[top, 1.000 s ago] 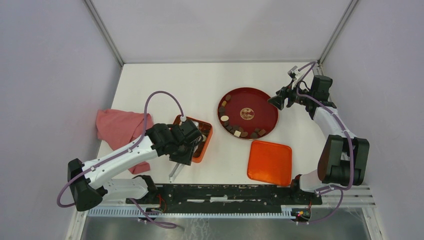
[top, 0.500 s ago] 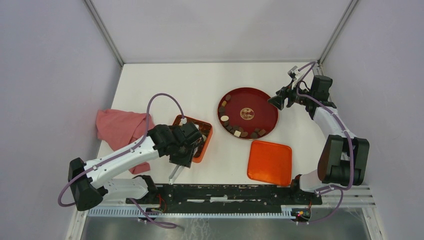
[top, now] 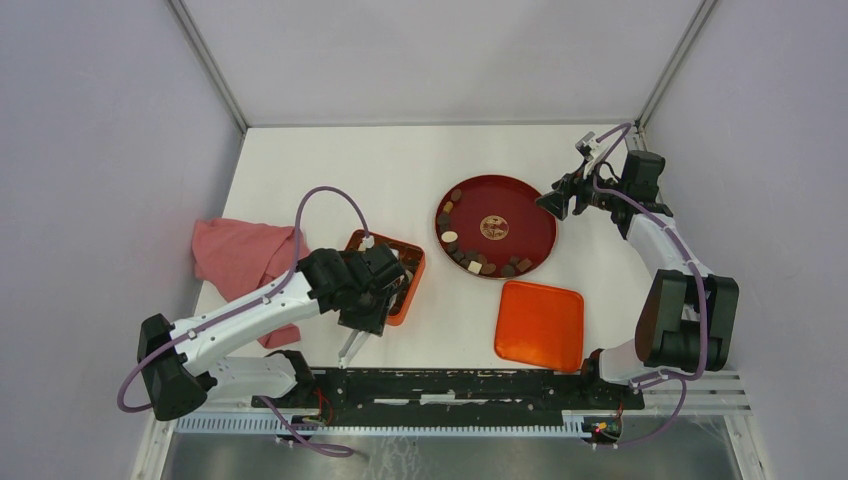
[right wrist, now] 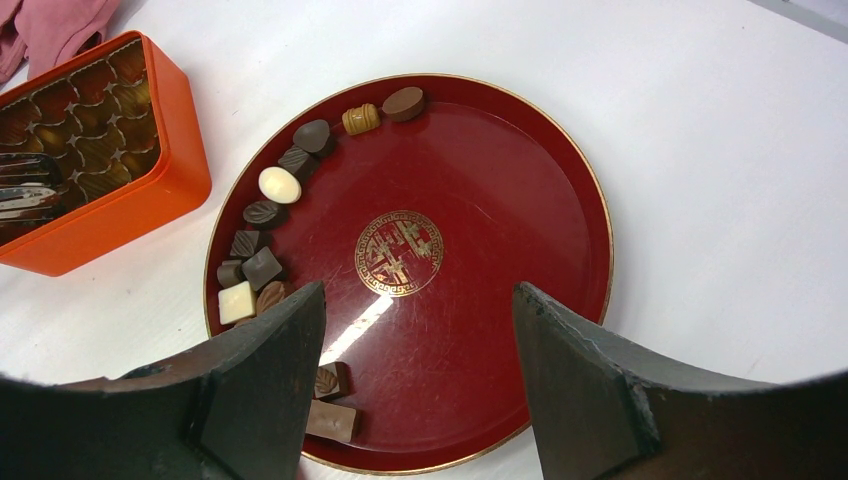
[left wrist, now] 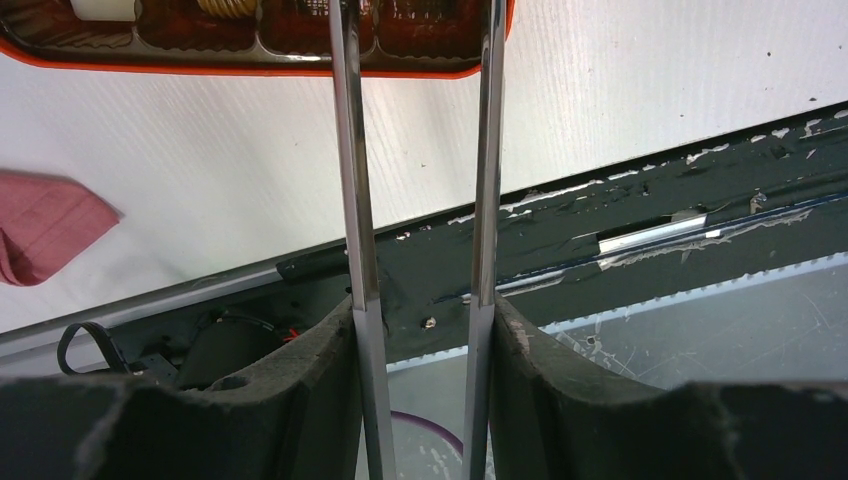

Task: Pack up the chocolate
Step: Place the fake chocolate in the packing box.

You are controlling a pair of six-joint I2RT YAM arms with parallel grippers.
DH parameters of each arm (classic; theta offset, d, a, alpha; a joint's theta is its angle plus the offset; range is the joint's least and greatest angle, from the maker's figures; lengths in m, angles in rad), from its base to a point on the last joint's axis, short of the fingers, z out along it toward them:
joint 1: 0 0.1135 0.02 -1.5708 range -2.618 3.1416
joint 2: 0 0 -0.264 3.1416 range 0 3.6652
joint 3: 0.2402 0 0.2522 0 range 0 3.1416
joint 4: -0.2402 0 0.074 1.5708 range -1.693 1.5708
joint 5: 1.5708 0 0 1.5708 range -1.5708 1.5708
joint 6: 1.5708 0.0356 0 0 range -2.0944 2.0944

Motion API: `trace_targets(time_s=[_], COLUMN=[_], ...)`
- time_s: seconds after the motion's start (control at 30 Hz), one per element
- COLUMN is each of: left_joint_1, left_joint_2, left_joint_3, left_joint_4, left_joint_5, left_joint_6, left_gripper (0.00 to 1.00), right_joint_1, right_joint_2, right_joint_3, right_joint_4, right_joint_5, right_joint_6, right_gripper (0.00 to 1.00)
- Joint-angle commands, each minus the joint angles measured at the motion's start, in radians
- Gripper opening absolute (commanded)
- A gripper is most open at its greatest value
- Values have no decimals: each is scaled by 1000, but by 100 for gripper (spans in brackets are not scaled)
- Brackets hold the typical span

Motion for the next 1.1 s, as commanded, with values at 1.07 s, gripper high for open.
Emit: trace_targets(time_s=[1.07], left_joint_1=[26], left_joint_2=[345], left_joint_3=[392], left_joint_4=[262], left_joint_5=[-2], left_joint_6=[207], left_gripper=[38], right_joint_1=[4], right_joint_2=[-8], right_joint_3=[0], right_joint_4=[32], right_joint_5=[-41], right_joint_6=[-5], right_gripper=[74])
